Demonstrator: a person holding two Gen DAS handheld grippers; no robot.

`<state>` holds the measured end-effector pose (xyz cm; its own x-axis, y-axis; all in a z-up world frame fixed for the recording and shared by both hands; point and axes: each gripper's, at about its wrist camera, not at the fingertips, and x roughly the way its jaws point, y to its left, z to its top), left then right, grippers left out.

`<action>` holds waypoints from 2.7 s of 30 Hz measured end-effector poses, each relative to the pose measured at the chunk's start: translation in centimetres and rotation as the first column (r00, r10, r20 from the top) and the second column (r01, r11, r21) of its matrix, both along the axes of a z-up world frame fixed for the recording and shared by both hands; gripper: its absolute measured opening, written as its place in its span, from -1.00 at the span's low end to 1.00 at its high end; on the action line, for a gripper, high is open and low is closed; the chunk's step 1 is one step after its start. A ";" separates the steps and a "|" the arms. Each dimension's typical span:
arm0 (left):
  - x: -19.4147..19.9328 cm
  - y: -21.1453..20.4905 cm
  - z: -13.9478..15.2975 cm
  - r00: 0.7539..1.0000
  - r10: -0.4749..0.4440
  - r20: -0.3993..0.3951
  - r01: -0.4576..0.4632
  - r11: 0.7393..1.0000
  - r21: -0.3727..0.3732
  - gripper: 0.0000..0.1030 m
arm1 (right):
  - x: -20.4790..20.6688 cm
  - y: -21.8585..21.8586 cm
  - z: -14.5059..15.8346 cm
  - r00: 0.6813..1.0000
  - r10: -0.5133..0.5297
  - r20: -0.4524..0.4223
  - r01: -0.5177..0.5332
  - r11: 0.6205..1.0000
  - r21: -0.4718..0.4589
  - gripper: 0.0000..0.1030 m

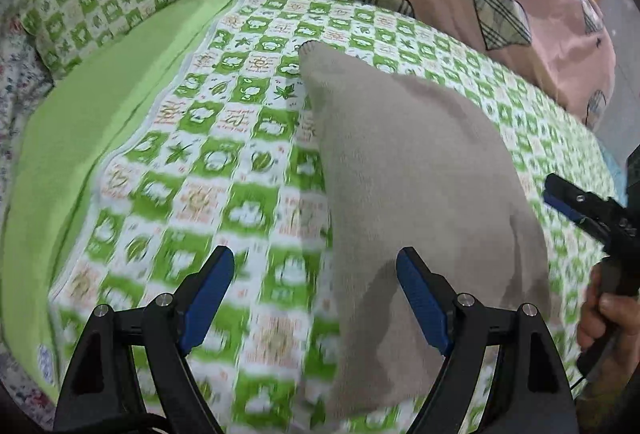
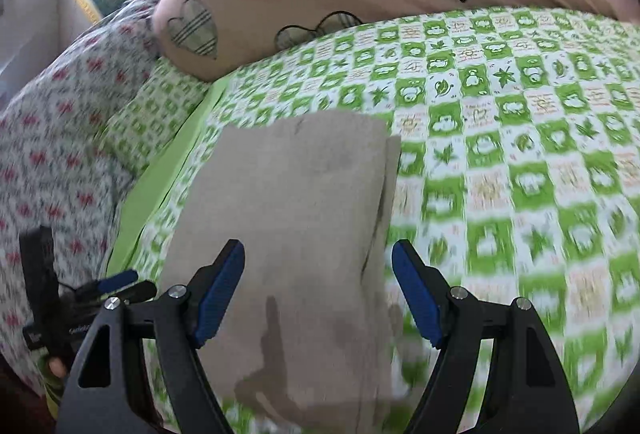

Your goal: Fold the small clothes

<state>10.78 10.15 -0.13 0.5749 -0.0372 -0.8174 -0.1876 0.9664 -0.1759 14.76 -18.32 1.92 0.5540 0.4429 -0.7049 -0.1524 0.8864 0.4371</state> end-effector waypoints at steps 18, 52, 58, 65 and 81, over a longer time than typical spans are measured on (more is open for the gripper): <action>6.8 -0.1 -2.1 1.000 -0.029 -0.009 0.030 0.998 0.051 0.69 | 7.0 0.4 -5.1 0.996 -0.030 -0.080 0.023 0.996 -0.089 -0.84; -6.1 -4.4 0.4 1.000 -0.019 0.018 0.016 0.986 0.163 0.74 | -9.0 2.1 0.7 1.000 -0.009 -0.009 0.007 0.993 -0.116 0.60; -7.8 -5.1 -0.1 1.000 -0.015 0.021 0.010 0.976 0.218 0.75 | -11.6 2.0 -0.1 1.000 0.007 -0.019 -0.009 0.990 -0.142 0.68; -8.7 -5.9 -0.2 1.000 -0.027 0.016 0.022 0.967 0.255 0.75 | -13.2 2.1 -0.9 0.999 0.032 -0.031 -0.036 0.987 -0.157 0.68; -9.8 -7.2 -0.6 0.997 -0.071 0.010 0.066 0.966 0.250 0.75 | -14.3 4.2 -0.6 0.995 0.101 0.005 -0.097 0.972 -0.212 0.71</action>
